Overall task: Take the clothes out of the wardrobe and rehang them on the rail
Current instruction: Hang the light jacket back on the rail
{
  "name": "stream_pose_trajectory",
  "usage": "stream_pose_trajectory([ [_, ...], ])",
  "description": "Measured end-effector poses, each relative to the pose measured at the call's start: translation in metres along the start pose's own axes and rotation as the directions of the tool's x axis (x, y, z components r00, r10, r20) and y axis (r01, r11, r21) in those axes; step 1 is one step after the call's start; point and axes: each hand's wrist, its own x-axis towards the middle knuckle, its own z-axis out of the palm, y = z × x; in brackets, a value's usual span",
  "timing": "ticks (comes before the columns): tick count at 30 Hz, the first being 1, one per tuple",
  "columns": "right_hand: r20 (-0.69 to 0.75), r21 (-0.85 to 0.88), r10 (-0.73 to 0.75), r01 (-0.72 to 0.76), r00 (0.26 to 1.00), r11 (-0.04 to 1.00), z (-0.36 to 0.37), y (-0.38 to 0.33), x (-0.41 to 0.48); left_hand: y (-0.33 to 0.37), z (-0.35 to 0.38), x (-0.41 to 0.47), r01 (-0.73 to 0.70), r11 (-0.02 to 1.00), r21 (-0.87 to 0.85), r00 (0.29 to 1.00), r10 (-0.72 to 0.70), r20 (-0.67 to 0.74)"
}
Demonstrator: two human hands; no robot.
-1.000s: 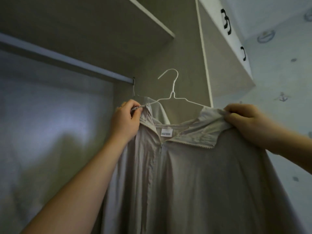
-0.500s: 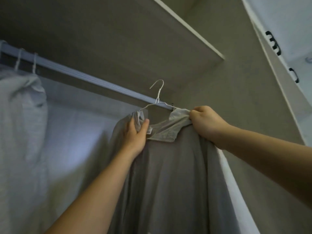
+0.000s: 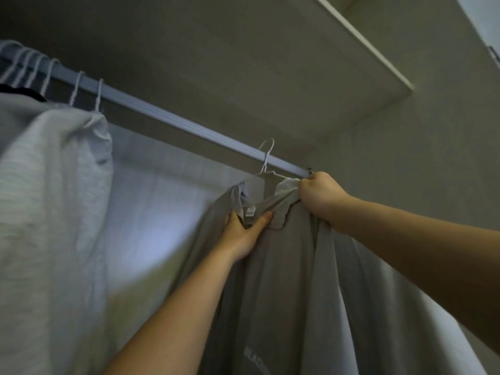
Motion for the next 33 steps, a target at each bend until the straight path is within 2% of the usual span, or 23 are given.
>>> stream_pose_trajectory([
  [9,0.098,-0.037,0.043,-0.040,0.994,0.998,-0.005,0.018,-0.009,-0.014,0.016,-0.002,-0.022,0.997,0.081,0.998,0.018,0.054],
  [11,0.076,-0.203,0.002,0.013,0.997,0.979,-0.012,0.023,-0.009,-0.015,0.018,0.002,-0.025,0.994,0.106,0.998,0.019,0.060],
  [13,0.093,-0.501,-0.141,0.169,0.986,0.849,-0.019,0.028,-0.011,-0.011,0.019,0.007,-0.038,0.990,0.134,0.997,0.029,0.066],
  [15,0.161,-0.713,-0.298,0.319,0.941,0.624,-0.024,0.030,-0.013,-0.007,0.019,0.011,-0.074,0.976,0.204,0.996,0.061,0.067],
  [17,0.230,-0.804,-0.384,0.397,0.894,0.443,-0.026,0.034,-0.012,-0.001,0.018,0.017,-0.087,0.958,0.274,0.993,0.061,0.105],
  [19,0.291,-0.840,-0.402,0.433,0.868,0.328,-0.025,0.036,-0.009,0.002,0.018,0.021,-0.063,0.955,0.291,0.989,0.021,0.144],
  [22,0.345,-0.863,-0.341,0.439,0.874,0.251,-0.024,0.039,-0.007,0.002,0.026,0.034,-0.047,0.958,0.283,0.984,-0.004,0.178],
  [29,0.356,-0.906,-0.121,0.374,0.927,0.198,-0.027,0.065,0.004,-0.003,0.077,0.044,-0.142,0.976,0.167,0.960,0.094,0.264],
  [33,0.347,-0.922,-0.033,0.348,0.937,0.171,-0.038,0.083,0.010,-0.001,0.109,0.050,-0.126,0.979,0.158,0.927,0.059,0.370],
])
